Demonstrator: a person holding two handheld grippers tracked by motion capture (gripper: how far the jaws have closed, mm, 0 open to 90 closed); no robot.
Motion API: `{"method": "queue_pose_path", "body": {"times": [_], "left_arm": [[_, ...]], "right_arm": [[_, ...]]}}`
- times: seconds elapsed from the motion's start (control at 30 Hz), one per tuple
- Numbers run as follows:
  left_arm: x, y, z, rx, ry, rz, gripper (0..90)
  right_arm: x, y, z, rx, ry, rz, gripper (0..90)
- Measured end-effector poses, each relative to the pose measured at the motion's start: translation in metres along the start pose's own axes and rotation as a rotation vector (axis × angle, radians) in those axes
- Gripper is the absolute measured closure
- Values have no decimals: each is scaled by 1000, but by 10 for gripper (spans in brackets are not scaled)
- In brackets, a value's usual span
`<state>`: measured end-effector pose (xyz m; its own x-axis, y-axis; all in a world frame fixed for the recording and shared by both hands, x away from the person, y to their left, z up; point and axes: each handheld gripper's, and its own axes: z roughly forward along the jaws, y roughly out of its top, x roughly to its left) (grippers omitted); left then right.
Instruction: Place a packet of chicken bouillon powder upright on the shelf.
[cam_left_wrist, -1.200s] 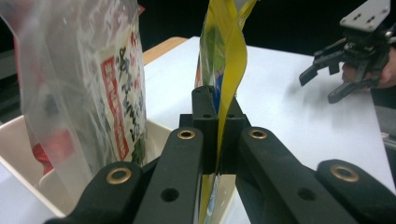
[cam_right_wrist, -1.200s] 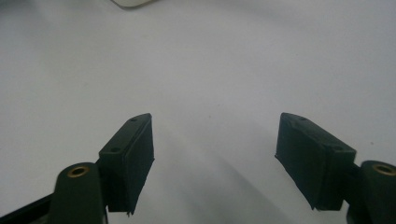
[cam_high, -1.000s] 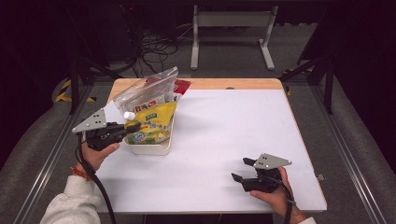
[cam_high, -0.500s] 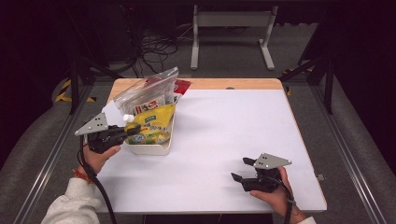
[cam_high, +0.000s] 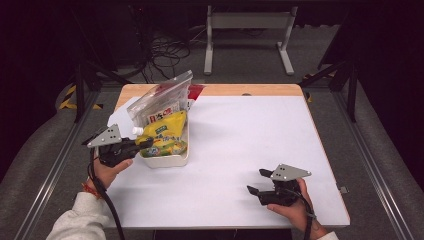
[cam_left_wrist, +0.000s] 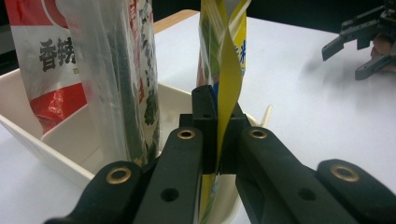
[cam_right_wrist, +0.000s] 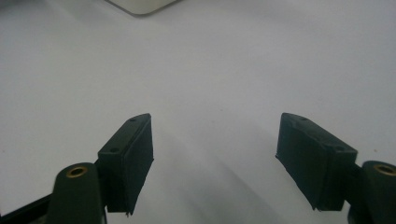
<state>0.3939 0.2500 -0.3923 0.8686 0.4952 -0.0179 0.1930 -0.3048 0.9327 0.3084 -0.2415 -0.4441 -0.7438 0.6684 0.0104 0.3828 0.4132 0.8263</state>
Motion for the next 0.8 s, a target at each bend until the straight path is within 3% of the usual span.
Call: {"method": "queue_pose_path", "body": {"times": [0.07,0.13,0.2,0.3,0.4,0.43,0.53,0.6,0.8], "left_arm": [[0,-1,1,-33,11,-22,864],[1,0,2,-80,10,-45,767],[-2,4,4,-88,17,-32,765],[-4,8,9,-125,28,-66,678],[-5,10,14,-129,28,-71,710],[-5,11,14,-129,23,-67,781],[-7,14,16,-102,19,-41,871],[-7,15,16,-81,35,-32,894],[-2,10,17,-78,39,-55,897]], "right_arm": [[0,0,0,1,-2,-2,271],[0,0,0,0,-2,-2,269],[0,0,0,1,0,-1,269],[0,0,0,-1,0,1,268],[0,0,0,1,1,0,268],[0,0,0,2,2,-1,268],[0,0,0,1,3,-1,268],[0,0,0,1,4,1,268],[0,0,2,6,6,-3,268]]}}
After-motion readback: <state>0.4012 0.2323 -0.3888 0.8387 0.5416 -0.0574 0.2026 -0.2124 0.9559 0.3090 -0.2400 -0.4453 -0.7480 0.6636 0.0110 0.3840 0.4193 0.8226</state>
